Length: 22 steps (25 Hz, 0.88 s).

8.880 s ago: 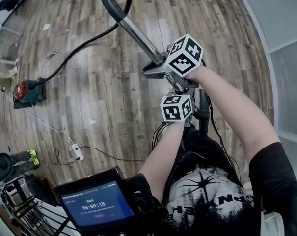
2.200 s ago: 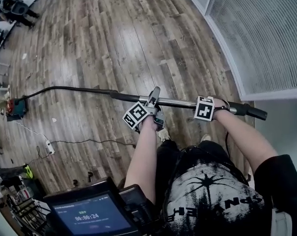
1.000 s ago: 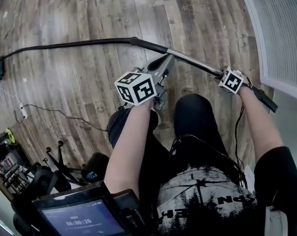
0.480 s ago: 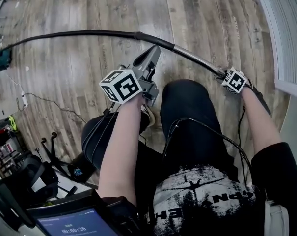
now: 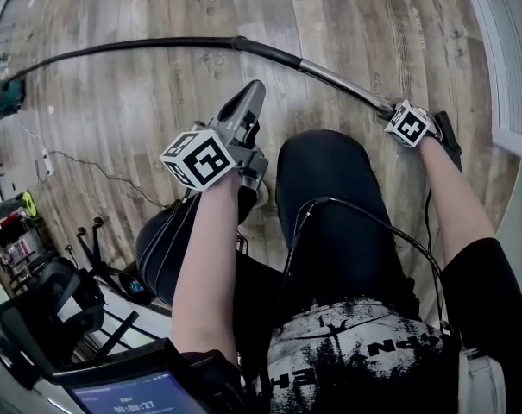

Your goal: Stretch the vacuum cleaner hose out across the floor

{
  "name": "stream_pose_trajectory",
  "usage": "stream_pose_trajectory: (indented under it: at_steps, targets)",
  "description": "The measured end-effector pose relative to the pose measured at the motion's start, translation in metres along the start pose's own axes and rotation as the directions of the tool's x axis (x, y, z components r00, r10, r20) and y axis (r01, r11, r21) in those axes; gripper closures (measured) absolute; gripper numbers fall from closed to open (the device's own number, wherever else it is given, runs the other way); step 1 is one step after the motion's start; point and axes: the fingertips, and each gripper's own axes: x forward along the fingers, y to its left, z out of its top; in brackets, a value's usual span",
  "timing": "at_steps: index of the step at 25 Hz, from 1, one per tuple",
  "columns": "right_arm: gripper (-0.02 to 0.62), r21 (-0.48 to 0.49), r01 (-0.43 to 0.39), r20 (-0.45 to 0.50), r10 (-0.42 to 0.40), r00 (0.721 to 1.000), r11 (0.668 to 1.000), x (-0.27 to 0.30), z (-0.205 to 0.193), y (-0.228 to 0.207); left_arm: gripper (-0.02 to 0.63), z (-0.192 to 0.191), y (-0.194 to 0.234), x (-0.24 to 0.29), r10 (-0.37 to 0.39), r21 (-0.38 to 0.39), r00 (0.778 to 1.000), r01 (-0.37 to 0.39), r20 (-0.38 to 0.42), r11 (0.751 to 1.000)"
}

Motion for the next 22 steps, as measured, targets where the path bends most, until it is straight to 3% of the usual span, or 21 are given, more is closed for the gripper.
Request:
stream_pose_trajectory:
  at_steps: [8,16,22]
  targets:
    - [0.394,0.089,0.018,-0.023,-0.016,1.000,0.996,-0.001,-0.008,0.002,0.604,-0.004,0.003,0.005,-0.004,-0.014,1.000,0.004,0.004,1.000]
    - [0.384,0.057,0.055,-0.021,-0.053,0.998,0.997,-0.041,-0.022,0.022,0.604,0.001,0.006,0.021,-0.047,-0.036,0.999,0.047,0.007,0.998]
    - [0.459,0.182,0.033,0.083,-0.048,0.995,0.983,-0.075,-0.029,0.040,0.604,-0.001,0.001,0.044,-0.096,-0.027,0.995,0.096,-0.016,0.995]
